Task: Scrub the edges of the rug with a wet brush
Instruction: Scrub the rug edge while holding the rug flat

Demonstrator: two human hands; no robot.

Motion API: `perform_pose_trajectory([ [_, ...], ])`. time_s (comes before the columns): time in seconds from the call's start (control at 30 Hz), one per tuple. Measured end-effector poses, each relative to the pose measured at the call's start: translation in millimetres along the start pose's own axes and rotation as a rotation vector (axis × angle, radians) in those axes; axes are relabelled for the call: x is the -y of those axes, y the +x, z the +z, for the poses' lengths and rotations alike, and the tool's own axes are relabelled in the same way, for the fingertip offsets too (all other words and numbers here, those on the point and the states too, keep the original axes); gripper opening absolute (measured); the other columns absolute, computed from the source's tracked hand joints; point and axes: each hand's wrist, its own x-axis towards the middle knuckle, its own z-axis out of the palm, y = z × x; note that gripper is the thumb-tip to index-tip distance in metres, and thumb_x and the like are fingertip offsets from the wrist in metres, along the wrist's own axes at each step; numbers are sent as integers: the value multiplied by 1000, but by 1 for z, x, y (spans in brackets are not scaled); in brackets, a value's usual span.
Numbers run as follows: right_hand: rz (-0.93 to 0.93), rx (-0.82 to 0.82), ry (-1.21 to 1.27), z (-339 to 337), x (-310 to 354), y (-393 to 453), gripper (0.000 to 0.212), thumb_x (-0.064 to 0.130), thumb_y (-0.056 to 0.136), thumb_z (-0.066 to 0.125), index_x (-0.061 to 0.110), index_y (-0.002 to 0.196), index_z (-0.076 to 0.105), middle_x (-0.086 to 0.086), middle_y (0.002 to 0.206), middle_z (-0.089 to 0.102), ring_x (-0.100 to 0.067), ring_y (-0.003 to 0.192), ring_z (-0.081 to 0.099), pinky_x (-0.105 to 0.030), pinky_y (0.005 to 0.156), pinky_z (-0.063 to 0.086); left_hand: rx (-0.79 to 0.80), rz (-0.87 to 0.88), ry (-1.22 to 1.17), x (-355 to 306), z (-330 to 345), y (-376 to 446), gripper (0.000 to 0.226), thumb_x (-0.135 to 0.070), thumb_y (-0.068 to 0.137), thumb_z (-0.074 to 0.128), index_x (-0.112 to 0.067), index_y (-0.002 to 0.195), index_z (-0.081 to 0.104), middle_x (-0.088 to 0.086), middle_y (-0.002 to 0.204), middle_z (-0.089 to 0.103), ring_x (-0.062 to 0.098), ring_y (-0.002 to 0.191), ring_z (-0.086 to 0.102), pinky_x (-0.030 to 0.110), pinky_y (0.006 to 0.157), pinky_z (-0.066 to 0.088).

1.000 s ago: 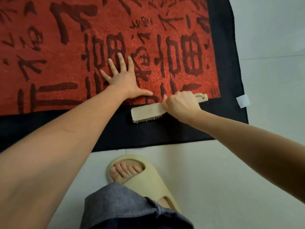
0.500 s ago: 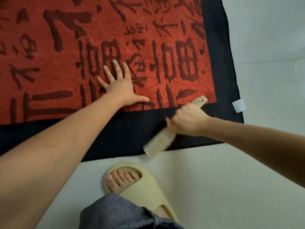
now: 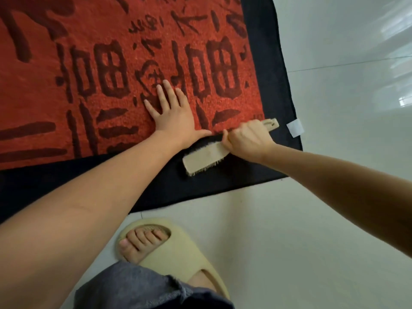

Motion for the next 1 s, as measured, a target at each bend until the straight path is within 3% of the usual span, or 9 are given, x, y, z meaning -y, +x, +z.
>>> perform_pose_trajectory([
  [0.13,-306,195,37,-13,-2,-52,55,26,85,36,10,33,44,-4,31,43,-22,23,29,-15,42,17,72,-51,29,-7,-12,5,139,-78,67,65,3,151,-11,30,154,-26,46,144,-22,70,111,1],
  [0.3,152,29,-52,-15,-19,1,54,28,87,38,13,36,43,-5,33,42,-21,24,36,-19,46,17,129,-104,12,-20,-21,8,132,-65,73,73,3,150,-10,31,153,-27,47,144,-20,68,113,4],
  [0.43,53,232,-23,-15,-17,-79,57,27,88,35,8,35,45,-7,32,41,-24,23,37,-19,40,21,145,-66,22,-7,-22,5,124,-60,78,71,-2,152,-10,25,155,-28,43,145,-21,65,115,5],
  [0.53,424,329,-4,-39,-11,-99,56,32,102,27,8,60,57,-13,58,60,-36,55,59,-34,50,39,190,-14,42,-4,-30,3,122,-55,80,72,-4,153,-12,19,156,-31,41,146,-20,63,117,7],
  [0.67,1135,91,536,-46,41,-70,39,39,104,29,10,120,49,-17,98,63,-41,95,59,-42,77,42,168,335,217,-7,-37,4,126,-59,74,75,-17,156,-11,6,159,-29,34,147,-22,55,120,2],
  [0.7,1173,59,678,-46,61,-62,42,33,103,31,21,144,33,-16,107,63,-38,99,58,-40,81,42,165,417,239,-10,-36,3,127,-60,72,76,-18,156,-10,5,160,-26,33,147,-22,53,120,2],
  [0.77,1109,32,873,-36,101,-54,62,20,100,32,49,149,10,-11,109,62,-31,96,60,-33,82,43,193,489,250,-19,-32,1,131,-60,69,78,-18,156,-10,4,162,-23,33,147,-20,52,121,4],
  [0.87,902,69,807,-17,136,-64,65,20,93,30,58,144,17,-8,103,63,-27,93,63,-33,85,48,261,447,289,-31,-20,-5,142,-58,62,84,-20,154,-17,6,161,-25,40,146,-18,59,118,4],
  [1.0,1296,-22,772,-26,102,-102,50,13,100,31,39,141,43,-8,103,64,-32,101,60,-24,79,45,285,317,337,-53,-12,-14,149,-65,56,83,-20,153,-21,14,158,-28,52,143,-15,68,113,10],
])
